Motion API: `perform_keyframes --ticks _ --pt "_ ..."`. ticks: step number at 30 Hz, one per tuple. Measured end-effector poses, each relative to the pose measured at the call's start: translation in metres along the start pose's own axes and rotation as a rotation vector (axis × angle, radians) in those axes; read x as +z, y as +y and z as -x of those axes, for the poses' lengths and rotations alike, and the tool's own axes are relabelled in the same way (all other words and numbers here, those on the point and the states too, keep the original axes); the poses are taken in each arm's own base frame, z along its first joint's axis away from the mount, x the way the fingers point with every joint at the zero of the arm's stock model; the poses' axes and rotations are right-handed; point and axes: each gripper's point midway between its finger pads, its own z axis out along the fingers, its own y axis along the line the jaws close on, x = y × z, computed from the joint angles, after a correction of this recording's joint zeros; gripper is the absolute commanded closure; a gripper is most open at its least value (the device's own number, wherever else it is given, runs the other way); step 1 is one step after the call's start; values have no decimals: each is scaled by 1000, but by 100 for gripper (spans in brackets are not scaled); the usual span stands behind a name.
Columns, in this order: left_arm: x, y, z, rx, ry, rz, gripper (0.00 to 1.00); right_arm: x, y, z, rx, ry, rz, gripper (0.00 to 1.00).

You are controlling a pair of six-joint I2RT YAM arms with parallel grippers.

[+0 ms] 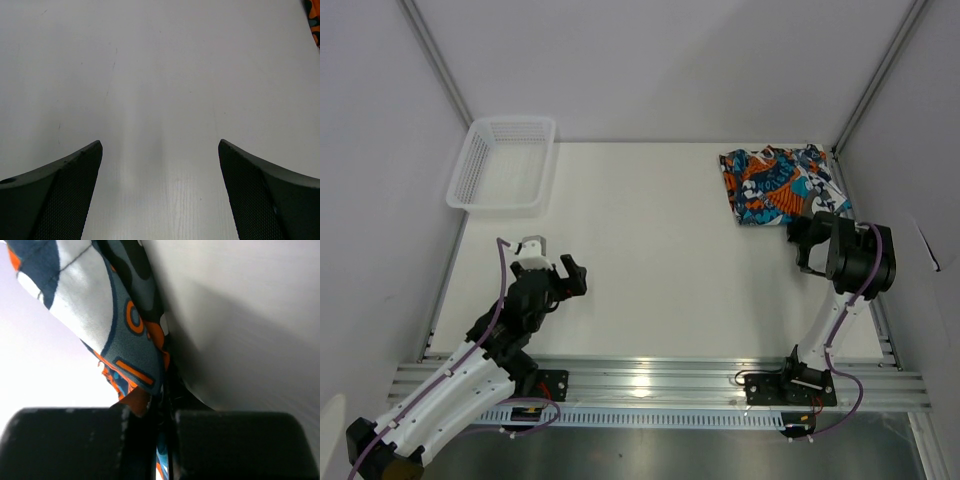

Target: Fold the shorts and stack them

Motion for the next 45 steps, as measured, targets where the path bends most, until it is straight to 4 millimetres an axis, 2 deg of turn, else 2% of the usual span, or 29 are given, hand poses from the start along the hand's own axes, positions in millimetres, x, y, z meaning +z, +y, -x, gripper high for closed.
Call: perform_keyframes --ticks 2,3,4,6,8,11,12,13,19,23,26,29,32,34,37,38,40,45 --pt "0 0 0 0 -1 -1 1 3 4 1 20 -12 25 94" --pt "0 0 0 -1 -2 -1 1 4 7 2 29 -15 38 69" --pt "0 0 0 -1 -2 -1 1 5 9 2 37 -16 46 55" --pt "0 0 1 -1 -2 -1 1 7 15 1 39 -7 57 40" --pt "0 0 1 -1 -2 -1 1 8 25 0 29 6 83 37" --pt "0 0 1 -1 -2 -1 1 5 29 1 9 15 77 25" --pt "0 0 1 -1 -2 -1 1 1 31 1 -1 18 65 16" --pt "0 0 1 -1 -3 -2 1 -3 33 1 -7 18 53 14" --pt "0 -1 1 -1 -3 -2 1 -39 52 10 -90 3 -1 12" --pt "0 -1 1 -2 -3 -5 1 -65 52 13 -199 -8 -66 9" --pt "0 -1 1 -2 -3 -6 1 -83 45 9 -320 16 -114 8" --pt "0 -1 1 -2 -3 -6 1 -101 39 -4 -457 60 -137 10" --pt "-1 -1 1 -3 -4 -7 1 -123 38 -25 -680 84 -128 8" --pt "-1 -1 2 -4 -6 -9 1 -141 42 -45 -859 72 -81 6" --pt "-1 -2 2 -4 -6 -12 1 -179 42 -83 -1117 106 85 1" --pt "-1 -2 2 -4 -6 -12 1 -193 38 -91 -1183 131 143 1" --pt "-1 -2 2 -2 -6 -12 1 -210 28 -96 -1272 154 208 1" --pt "-1 -2 2 3 -6 -12 1 -228 -13 -119 -1466 256 337 0"
